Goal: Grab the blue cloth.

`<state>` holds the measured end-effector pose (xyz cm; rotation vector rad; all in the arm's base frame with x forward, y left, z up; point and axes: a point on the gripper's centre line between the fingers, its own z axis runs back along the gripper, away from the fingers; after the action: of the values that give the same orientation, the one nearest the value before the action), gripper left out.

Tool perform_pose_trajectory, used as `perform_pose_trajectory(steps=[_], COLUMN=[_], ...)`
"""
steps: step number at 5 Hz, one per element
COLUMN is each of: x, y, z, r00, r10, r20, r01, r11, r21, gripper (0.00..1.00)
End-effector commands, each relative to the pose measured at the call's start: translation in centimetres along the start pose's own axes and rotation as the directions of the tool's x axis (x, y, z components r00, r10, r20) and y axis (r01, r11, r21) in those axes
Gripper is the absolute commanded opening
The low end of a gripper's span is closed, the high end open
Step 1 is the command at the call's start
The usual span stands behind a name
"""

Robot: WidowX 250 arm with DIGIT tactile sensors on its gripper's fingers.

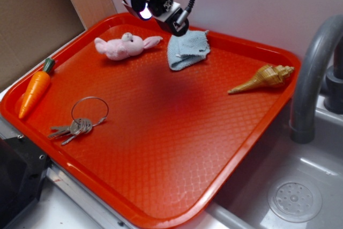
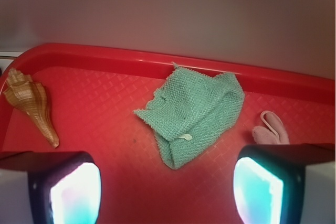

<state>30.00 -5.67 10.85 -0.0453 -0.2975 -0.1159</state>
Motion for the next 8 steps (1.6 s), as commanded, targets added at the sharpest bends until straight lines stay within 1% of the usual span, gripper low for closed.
perform_pose_trajectory(steps=[1, 2, 3, 4, 5, 6, 7, 8], x=[4.1, 4.8, 4.4, 3.7, 2.7, 1.3, -0.8, -2.1], y=[2.0, 1.7, 1.3, 1.0, 1.2, 0.9, 0.3, -0.2], z=[-4.1, -6.4, -8.7, -8.6, -8.6, -8.4, -7.5, -6.0], r00=[0.976, 0.972, 0.968, 0.967, 0.961, 0.955, 0.957, 0.962], r10=[0.216, 0.228, 0.211, 0.196, 0.211, 0.207, 0.183, 0.15], r20=[-0.017, -0.062, -0.136, -0.161, -0.178, -0.214, -0.225, -0.229], r01=[-0.214, -0.222, -0.205, -0.188, -0.21, -0.205, -0.179, -0.153], r11=[0.973, 0.971, 0.977, 0.98, 0.977, 0.978, 0.983, 0.988], r21=[0.087, 0.087, 0.055, 0.061, 0.028, 0.035, 0.034, 0.008], gripper=[1.0, 1.0, 1.0, 1.0, 0.0, 0.0, 0.0, 0.0])
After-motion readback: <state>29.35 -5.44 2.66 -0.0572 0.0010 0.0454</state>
